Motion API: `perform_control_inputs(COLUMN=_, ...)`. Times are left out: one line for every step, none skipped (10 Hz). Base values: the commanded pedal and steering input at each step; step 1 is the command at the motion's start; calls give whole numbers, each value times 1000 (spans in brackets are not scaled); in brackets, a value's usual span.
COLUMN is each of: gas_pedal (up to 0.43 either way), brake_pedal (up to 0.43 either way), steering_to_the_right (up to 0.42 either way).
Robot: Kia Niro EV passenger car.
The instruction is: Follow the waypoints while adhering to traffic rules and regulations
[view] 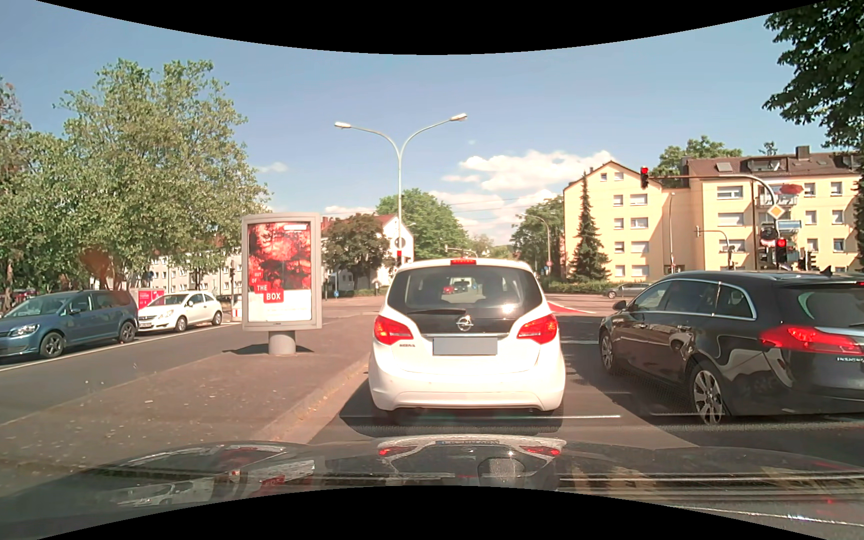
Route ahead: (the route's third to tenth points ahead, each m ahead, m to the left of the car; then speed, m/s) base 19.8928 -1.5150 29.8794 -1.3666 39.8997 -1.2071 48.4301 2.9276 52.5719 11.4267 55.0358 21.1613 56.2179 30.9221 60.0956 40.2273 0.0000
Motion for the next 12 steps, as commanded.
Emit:
perform_control_inputs(gas_pedal=0, brake_pedal=244, steering_to_the_right=9)
perform_control_inputs(gas_pedal=0, brake_pedal=244, steering_to_the_right=9)
perform_control_inputs(gas_pedal=0, brake_pedal=244, steering_to_the_right=9)
perform_control_inputs(gas_pedal=0, brake_pedal=244, steering_to_the_right=9)
perform_control_inputs(gas_pedal=0, brake_pedal=244, steering_to_the_right=10)
perform_control_inputs(gas_pedal=0, brake_pedal=250, steering_to_the_right=10)
perform_control_inputs(gas_pedal=0, brake_pedal=250, steering_to_the_right=10)
perform_control_inputs(gas_pedal=0, brake_pedal=250, steering_to_the_right=10)
perform_control_inputs(gas_pedal=0, brake_pedal=250, steering_to_the_right=10)
perform_control_inputs(gas_pedal=0, brake_pedal=250, steering_to_the_right=10)
perform_control_inputs(gas_pedal=0, brake_pedal=250, steering_to_the_right=10)
perform_control_inputs(gas_pedal=0, brake_pedal=250, steering_to_the_right=10)
